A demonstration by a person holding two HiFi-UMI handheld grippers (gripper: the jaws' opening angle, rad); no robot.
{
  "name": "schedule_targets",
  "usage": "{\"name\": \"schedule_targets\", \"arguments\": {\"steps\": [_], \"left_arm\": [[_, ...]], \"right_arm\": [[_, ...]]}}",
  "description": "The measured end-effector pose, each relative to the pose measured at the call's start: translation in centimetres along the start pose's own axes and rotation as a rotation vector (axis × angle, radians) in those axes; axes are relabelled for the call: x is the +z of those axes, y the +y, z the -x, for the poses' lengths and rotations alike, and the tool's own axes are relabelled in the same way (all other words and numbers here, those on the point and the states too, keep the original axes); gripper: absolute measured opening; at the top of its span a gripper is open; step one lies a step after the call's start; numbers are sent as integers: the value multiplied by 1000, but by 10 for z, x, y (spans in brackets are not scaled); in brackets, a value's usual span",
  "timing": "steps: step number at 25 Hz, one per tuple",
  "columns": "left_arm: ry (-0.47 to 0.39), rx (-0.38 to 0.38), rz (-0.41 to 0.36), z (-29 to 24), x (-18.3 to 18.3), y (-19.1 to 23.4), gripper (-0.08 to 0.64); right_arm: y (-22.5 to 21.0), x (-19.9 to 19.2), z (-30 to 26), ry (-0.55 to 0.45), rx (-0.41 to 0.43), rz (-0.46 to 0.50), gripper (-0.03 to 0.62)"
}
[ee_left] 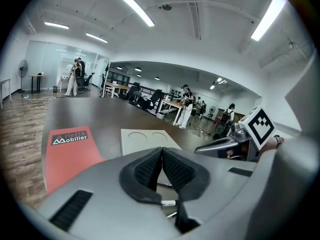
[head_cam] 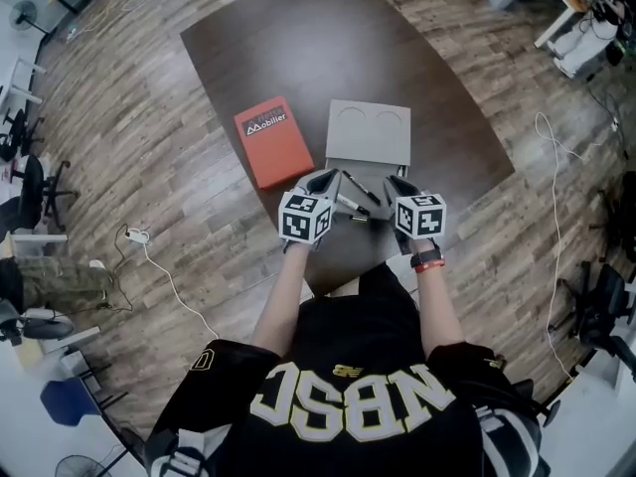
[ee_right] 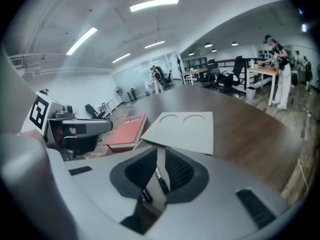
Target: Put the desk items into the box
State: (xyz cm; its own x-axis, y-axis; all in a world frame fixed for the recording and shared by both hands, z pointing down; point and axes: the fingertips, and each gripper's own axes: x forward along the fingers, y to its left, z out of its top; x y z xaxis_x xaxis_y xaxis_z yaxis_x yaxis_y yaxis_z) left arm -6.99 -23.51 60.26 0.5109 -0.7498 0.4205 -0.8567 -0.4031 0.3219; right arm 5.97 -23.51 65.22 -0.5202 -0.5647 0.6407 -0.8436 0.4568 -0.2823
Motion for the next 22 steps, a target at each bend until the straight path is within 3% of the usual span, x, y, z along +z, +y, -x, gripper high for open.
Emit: {"name": "schedule_targets", "arguments": {"steps": [11, 18, 22], "left_arm": [[-151, -68, -90, 19, 68, -38, 17], [-291, -74, -150, 59, 112, -63, 16], [-321, -62, -216, 72, 117, -74, 15]], "right_arm": [[0, 54, 78, -251, -124, 20, 23], [13, 85, 136, -441, -193, 58, 8], [19, 95, 160, -514, -234, 71, 8]]}}
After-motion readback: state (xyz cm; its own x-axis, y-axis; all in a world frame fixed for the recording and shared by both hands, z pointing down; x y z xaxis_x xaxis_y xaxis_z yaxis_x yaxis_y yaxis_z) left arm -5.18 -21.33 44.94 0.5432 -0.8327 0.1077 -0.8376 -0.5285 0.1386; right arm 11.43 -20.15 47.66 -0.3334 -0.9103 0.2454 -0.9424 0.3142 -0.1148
